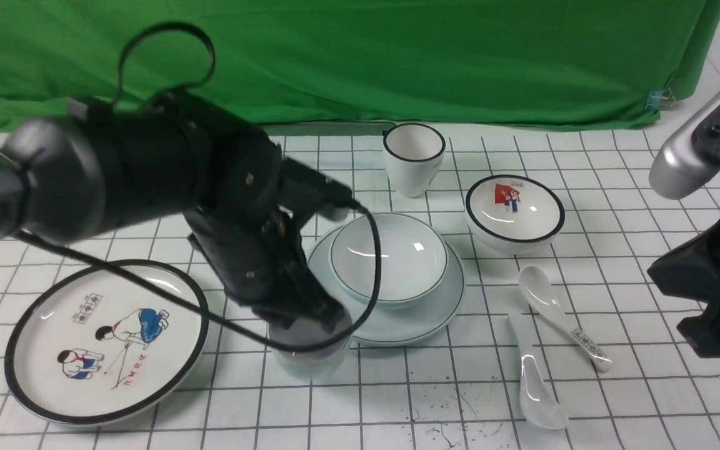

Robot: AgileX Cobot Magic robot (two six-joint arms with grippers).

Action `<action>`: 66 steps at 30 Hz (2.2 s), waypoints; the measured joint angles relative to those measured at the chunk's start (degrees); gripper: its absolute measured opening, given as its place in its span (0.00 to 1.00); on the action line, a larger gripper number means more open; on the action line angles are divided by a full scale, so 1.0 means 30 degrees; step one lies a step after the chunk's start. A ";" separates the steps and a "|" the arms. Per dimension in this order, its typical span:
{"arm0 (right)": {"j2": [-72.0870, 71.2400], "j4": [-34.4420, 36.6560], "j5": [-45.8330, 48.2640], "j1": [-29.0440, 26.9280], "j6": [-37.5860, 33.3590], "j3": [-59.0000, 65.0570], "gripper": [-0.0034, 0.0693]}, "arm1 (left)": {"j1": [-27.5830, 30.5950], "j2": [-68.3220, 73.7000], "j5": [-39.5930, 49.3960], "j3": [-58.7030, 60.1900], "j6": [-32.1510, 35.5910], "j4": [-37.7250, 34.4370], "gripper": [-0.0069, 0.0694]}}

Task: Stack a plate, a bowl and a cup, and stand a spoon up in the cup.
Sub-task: Use the left arm to grab a blue teacup, then use the left arm to put the blue teacup into the blue rice bowl in the middle, then use the right arm to grab a blue soup spoon

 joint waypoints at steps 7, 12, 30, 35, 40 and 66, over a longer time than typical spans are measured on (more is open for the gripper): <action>0.0000 0.0000 -0.0153 0.0000 0.0039 0.0000 0.07 | 0.0000 0.0049 0.0697 -0.5299 0.1176 -0.0608 0.09; 0.0000 0.0000 0.0430 0.0000 0.0039 0.0000 0.07 | 0.0000 0.2858 0.1664 -0.8304 0.1496 -0.1106 0.09; -0.0496 0.0000 0.3288 0.0000 0.0058 0.0000 0.09 | 0.1737 1.0370 0.5009 -1.4800 0.1857 -0.2473 0.11; -0.0496 -0.0020 0.2661 0.0000 0.0058 0.0000 0.10 | 0.1683 1.0410 0.4987 -1.4845 0.1954 -0.2918 0.21; -0.0496 -0.0020 0.2387 0.0000 0.0058 0.0000 0.12 | 0.1700 1.0438 0.5180 -1.5126 0.1954 -0.2873 0.44; 0.9251 -0.0020 -0.3285 0.0000 0.4928 0.0000 0.69 | 0.1716 -0.6194 0.5296 -0.7659 0.1686 0.0838 0.04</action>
